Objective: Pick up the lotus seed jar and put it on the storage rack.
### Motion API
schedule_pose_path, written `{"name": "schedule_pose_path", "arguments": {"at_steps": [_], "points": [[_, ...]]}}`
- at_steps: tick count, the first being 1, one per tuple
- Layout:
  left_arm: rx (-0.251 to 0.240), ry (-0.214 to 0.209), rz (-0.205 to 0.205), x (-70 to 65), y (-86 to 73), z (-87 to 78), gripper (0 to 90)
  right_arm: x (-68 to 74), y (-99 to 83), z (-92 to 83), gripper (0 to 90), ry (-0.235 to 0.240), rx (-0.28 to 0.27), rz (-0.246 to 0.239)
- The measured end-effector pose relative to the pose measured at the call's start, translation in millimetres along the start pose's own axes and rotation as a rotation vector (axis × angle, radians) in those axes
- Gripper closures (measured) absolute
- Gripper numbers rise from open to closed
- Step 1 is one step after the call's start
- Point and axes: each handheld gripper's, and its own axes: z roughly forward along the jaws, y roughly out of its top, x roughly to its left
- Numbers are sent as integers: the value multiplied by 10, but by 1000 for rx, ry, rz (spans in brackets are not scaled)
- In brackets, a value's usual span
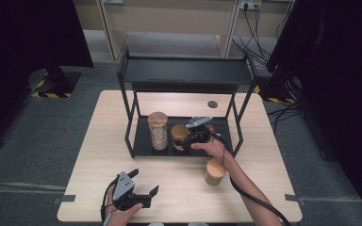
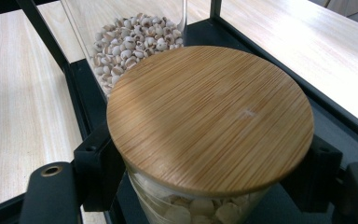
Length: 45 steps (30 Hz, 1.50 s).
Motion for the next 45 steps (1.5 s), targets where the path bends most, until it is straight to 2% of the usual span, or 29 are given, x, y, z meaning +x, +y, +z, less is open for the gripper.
{"name": "schedule_pose_path", "arguments": {"at_steps": [4, 6, 11, 25, 36, 45], "points": [[-1, 0, -1, -1, -1, 0, 26, 22, 26, -4, 254, -10, 21, -12], [-1, 1, 0, -2, -1, -1, 26, 31, 28, -6, 252, -15, 22, -1], [-1, 3, -1, -3, -2, -1, 26, 92, 81, -31, 155, -37, 28, -1], [2, 3, -1, -3, -3, 5, 26, 213, 98, -223, 67, -67, -15, 26], [2, 3, -2, -5, -4, 4, 26, 323, 93, -418, 34, -83, -85, 35], [2, 3, 1, -6, -2, 4, 26, 429, 101, -578, 28, -57, -120, 24]]}}
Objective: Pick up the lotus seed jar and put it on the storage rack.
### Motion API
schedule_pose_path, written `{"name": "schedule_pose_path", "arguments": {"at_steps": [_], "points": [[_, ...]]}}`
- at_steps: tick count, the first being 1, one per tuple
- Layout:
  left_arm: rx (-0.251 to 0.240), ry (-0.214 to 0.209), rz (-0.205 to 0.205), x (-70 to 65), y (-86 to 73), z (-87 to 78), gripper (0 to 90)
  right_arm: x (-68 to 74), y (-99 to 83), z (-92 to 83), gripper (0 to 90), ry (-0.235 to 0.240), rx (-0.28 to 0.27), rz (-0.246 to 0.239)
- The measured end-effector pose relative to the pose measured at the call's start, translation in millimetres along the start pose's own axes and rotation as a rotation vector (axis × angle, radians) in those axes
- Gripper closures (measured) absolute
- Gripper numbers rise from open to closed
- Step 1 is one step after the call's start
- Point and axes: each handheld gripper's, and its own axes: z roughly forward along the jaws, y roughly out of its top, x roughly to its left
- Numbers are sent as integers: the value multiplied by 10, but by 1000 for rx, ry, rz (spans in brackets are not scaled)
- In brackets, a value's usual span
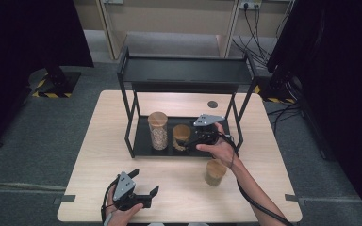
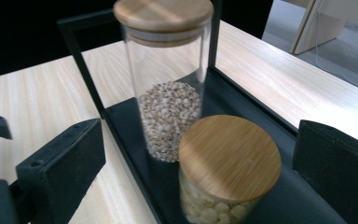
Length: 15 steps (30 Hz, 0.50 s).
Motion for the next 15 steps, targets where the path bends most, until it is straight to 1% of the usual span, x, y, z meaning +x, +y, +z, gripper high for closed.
{"name": "schedule_pose_path", "arguments": {"at_steps": [2, 8, 15], "points": [[-1, 0, -1, -1, -1, 0, 26, 26, -3, -30, 28, 4, -6, 11], [1, 0, 0, -1, 0, 1, 26, 105, -21, -121, 28, 22, -31, 1], [1, 0, 0, -6, -1, 3, 26, 253, -59, -218, 28, 34, -59, -14]]}}
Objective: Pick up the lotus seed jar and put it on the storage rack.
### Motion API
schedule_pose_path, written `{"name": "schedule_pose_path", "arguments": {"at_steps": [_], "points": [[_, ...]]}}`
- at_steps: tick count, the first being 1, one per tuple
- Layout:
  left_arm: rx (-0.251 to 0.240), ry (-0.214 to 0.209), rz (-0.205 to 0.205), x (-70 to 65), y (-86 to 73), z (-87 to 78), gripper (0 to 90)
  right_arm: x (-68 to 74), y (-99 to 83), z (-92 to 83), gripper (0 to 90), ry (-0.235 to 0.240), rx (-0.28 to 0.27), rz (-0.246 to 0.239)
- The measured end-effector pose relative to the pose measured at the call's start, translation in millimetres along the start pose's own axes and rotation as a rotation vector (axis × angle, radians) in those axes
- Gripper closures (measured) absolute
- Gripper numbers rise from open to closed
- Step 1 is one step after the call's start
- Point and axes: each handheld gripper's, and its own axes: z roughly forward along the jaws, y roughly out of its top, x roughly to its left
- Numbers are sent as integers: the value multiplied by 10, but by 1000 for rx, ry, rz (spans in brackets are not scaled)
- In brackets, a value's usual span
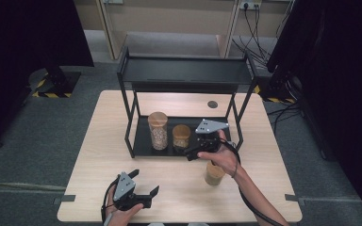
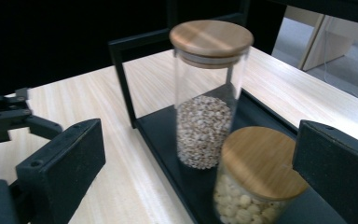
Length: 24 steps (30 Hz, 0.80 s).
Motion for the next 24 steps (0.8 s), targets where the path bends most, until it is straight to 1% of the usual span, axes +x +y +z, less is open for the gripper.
{"name": "schedule_pose_path", "arguments": {"at_steps": [8, 17, 20, 24], "points": [[-3, 3, 1, -1, -1, -6, 26, 151, -93, -77, 27, 19, -18, -2], [-1, 5, 1, -4, -2, -1, 26, 295, -245, -177, 27, 30, -46, 10], [-1, 6, 1, -4, -3, -1, 26, 348, -286, -194, 27, 28, -46, 1], [-1, 7, 1, -3, -2, -3, 26, 413, -348, -214, 28, 34, -53, 1]]}}
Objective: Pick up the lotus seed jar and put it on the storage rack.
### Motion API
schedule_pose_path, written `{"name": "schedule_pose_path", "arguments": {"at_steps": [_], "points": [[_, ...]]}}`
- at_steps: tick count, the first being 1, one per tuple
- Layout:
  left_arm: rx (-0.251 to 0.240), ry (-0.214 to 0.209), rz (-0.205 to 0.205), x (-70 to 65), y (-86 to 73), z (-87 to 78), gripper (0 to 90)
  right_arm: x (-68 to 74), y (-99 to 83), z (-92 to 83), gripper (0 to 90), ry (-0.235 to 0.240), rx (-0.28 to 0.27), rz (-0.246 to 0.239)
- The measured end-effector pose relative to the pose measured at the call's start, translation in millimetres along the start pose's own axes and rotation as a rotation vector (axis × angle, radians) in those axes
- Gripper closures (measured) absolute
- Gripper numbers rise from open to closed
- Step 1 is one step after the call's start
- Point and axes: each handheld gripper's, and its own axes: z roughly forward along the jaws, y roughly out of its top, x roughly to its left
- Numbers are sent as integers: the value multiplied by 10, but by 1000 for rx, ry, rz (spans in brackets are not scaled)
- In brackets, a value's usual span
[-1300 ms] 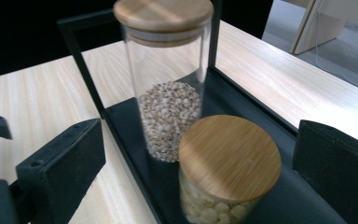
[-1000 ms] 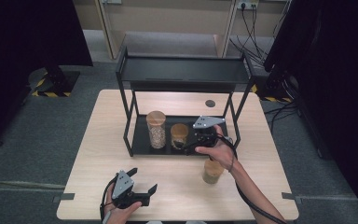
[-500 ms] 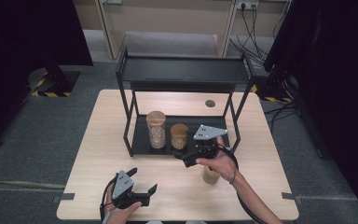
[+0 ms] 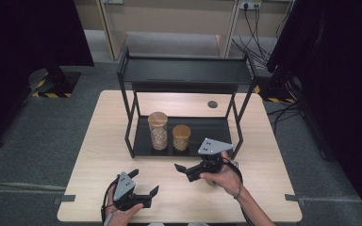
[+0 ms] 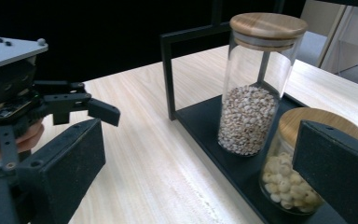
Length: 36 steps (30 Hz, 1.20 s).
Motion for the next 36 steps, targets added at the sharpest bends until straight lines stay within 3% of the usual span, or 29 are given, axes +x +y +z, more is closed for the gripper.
{"name": "schedule_pose_path", "arguments": {"at_steps": [8, 36], "points": [[-1, 1, 1, -1, -1, 0, 26, 118, -132, -37, 27, 14, -7, 2], [-2, 8, -11, 8, -10, 3, 26, 311, -527, -112, 27, 39, 20, 41]]}}
